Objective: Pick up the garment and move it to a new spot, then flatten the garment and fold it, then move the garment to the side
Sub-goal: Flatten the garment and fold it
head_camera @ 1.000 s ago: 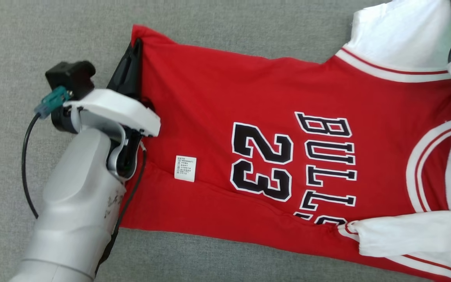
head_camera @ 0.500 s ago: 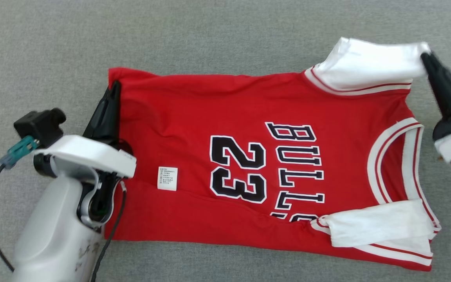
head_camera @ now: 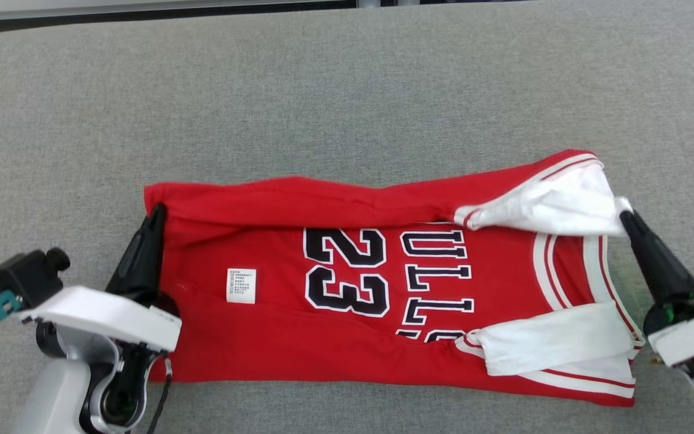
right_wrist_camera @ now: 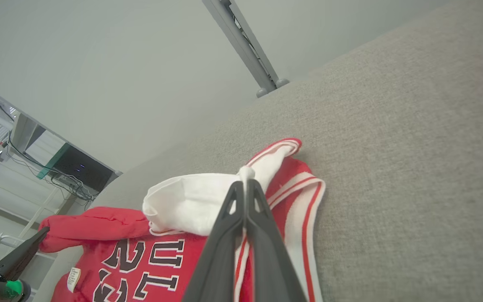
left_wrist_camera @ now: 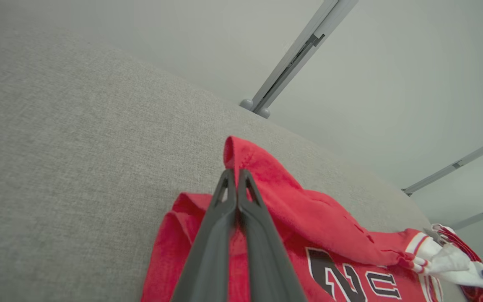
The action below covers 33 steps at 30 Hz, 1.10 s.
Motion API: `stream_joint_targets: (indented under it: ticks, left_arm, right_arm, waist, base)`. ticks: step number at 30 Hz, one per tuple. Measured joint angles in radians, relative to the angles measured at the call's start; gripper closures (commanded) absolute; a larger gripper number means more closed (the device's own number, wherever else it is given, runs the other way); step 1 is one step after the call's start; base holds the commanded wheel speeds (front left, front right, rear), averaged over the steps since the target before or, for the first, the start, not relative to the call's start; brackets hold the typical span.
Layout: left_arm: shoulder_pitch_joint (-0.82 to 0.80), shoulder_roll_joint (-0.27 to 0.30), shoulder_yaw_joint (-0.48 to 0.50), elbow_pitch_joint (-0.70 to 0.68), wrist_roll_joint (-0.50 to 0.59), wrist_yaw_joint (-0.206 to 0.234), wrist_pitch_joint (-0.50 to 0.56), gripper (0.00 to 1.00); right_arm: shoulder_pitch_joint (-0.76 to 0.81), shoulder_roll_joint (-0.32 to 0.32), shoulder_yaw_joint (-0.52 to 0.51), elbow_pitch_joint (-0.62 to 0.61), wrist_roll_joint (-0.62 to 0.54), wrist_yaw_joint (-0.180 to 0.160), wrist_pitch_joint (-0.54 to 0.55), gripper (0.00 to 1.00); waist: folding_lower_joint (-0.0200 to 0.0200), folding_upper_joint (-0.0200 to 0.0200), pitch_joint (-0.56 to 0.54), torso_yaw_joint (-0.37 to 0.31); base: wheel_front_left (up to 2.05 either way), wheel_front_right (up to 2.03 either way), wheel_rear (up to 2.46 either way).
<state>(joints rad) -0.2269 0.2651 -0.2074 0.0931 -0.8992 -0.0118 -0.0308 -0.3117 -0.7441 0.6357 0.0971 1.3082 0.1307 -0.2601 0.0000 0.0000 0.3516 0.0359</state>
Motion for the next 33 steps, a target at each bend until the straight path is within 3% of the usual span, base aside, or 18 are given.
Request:
stream_joint_targets:
  ticks: [6, 14, 15, 16, 17, 18, 19, 22, 26, 33]
  left_arm:
    - [0.079, 0.016, 0.023, -0.06, -0.027, 0.012, 0.008, 1.0]
    - [0.177, 0.01, 0.02, -0.074, -0.055, 0.004, 0.004, 1.0]
    - [0.183, 0.006, 0.014, -0.067, -0.059, 0.002, 0.004, 0.89]
    - [0.188, 0.003, 0.007, -0.059, -0.062, -0.003, 0.006, 0.62]
    - [0.195, -0.003, 0.005, -0.05, -0.064, -0.003, 0.004, 0.39]
    - [0.203, -0.004, 0.003, -0.041, -0.059, -0.003, -0.005, 0.0]
    - [0.208, -0.002, 0.001, -0.035, -0.048, -0.003, -0.018, 0.0]
    - [0.222, -0.002, 0.002, -0.027, -0.009, 0.014, -0.061, 0.0]
    - [0.249, 0.017, -0.007, -0.019, 0.152, 0.096, -0.172, 0.0]
    - [0.248, -0.018, 0.016, -0.114, 0.368, 0.208, -0.229, 0.0]
  right_arm:
    - [0.117, 0.035, -0.074, -0.022, -0.022, 0.0, -0.001, 1.0]
    - [0.228, 0.078, -0.088, -0.023, -0.034, 0.0, -0.001, 1.0]
    - [0.236, 0.082, -0.08, -0.019, -0.041, 0.0, -0.001, 1.0]
    - [0.242, 0.089, -0.074, -0.018, -0.041, 0.0, -0.001, 1.0]
    - [0.247, 0.095, -0.068, -0.014, -0.044, 0.0, 0.0, 0.78]
    - [0.252, 0.098, -0.061, -0.007, -0.054, 0.0, 0.001, 0.24]
    - [0.254, 0.1, -0.06, 0.003, -0.063, 0.0, 0.001, 0.0]
    - [0.257, 0.107, -0.065, 0.018, -0.094, 0.0, 0.001, 0.0]
    - [0.276, 0.126, -0.114, 0.036, -0.202, 0.0, 0.001, 0.0]
    - [0.296, 0.229, -0.359, -0.022, -0.474, 0.0, -0.001, 0.0]
  waist:
    - [0.0, 0.0, -0.022, -0.015]
    - [0.0, 0.0, -0.044, -0.021]
    - [0.0, 0.0, -0.044, -0.022]
    - [0.0, 0.0, -0.045, -0.023]
    - [0.0, 0.0, -0.045, -0.024]
    - [0.0, 0.0, -0.045, -0.026]
    - [0.0, 0.0, -0.045, -0.027]
    - [0.0, 0.0, -0.047, -0.031]
    - [0.0, 0.0, -0.055, -0.035]
    - [0.0, 0.0, -0.073, -0.036]
  base:
    - [0.0, 0.0, 0.0]
    - [0.0, 0.0, 0.0]
    - [0.0, 0.0, 0.0]
    - [0.0, 0.0, 0.0]
    - [0.0, 0.0, 0.0]
    - [0.0, 0.0, 0.0]
    - [0.0, 0.0, 0.0]
    - [0.0, 0.0, 0.0]
    - [0.0, 0.0, 0.0]
    - [0.0, 0.0, 0.0]
